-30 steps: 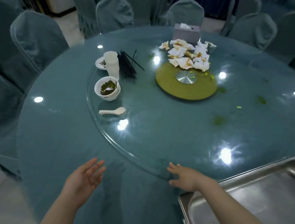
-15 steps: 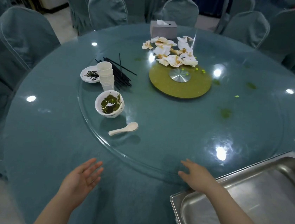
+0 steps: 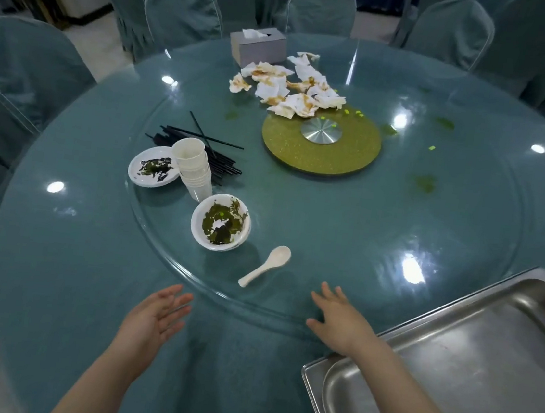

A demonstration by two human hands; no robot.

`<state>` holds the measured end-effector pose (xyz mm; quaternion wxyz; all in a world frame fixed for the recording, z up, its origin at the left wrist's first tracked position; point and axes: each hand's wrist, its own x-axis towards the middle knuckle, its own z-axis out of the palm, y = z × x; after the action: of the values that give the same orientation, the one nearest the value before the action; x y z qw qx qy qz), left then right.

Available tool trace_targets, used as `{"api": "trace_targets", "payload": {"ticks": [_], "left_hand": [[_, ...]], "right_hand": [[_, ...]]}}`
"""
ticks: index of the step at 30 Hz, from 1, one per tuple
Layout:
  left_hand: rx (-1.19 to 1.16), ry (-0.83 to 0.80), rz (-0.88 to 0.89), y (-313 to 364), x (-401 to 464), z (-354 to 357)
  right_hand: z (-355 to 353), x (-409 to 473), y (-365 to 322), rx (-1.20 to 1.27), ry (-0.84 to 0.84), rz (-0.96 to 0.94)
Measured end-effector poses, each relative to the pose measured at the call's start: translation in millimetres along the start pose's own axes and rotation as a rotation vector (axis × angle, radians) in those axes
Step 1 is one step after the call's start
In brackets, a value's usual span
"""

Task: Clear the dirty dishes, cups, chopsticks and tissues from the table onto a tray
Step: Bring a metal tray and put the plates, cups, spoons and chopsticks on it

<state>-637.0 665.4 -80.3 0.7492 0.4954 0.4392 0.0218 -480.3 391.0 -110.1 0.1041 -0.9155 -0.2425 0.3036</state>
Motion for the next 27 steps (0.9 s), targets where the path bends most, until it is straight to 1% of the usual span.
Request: {"api": "trace_targets", "payload": {"ticks": [3, 5, 7, 9, 11, 14, 16, 19, 20, 22, 25, 27], "left_hand": [[0.075, -0.019, 0.026, 6.7, 4.5, 10.4], [0.105, -0.036, 0.027, 9.3, 8.1, 17.2], [0.144, -0.046, 0.025, 9.4, 12.3, 25.2], [0.242, -0.029, 0.063, 8.3, 17.7, 36.4], [0.465, -0.003, 0.169, 7.1, 25.1, 47.8], [0.888, -0.023, 0.343, 7.3, 39.4, 59.1], [1.185, -0.057, 0.415, 6.7, 49.6, 63.4], [1.617, -0.087, 0.485, 4.1, 62.4, 70.0], [1.701, -0.091, 0.485, 2.8, 65.6, 72.2], [1.791, -0.116, 0.459, -0.9, 69.6, 75.6], [1.852, -0.162, 0.412, -10.4, 70.8, 76.8], [1.855, -0.203, 0.409, -18.9, 68.6, 76.5]], "right_hand": [[-3.4, -4.0, 9.0, 0.075, 0.068, 0.075], [-7.5, -5.6, 13.3, 0.157, 0.185, 0.104], [-9.3, -4.6, 11.7, 0.187, 0.295, 0.11], [-7.8, -2.3, 6.8, 0.225, 0.328, 0.141], [-6.1, 1.7, 2.5, 0.271, 0.328, 0.194], [-6.7, 8.0, -3.0, 0.327, 0.37, 0.278], [-8.9, 11.6, -5.0, 0.352, 0.396, 0.335], [-12.0, 15.8, -1.7, 0.336, 0.346, 0.411], [-13.0, 17.0, 0.7, 0.333, 0.332, 0.435], [-14.4, 18.6, 6.4, 0.318, 0.339, 0.475], [-17.7, 19.9, 17.9, 0.297, 0.356, 0.509], [-20.1, 19.0, 27.6, 0.342, 0.368, 0.527]]}}
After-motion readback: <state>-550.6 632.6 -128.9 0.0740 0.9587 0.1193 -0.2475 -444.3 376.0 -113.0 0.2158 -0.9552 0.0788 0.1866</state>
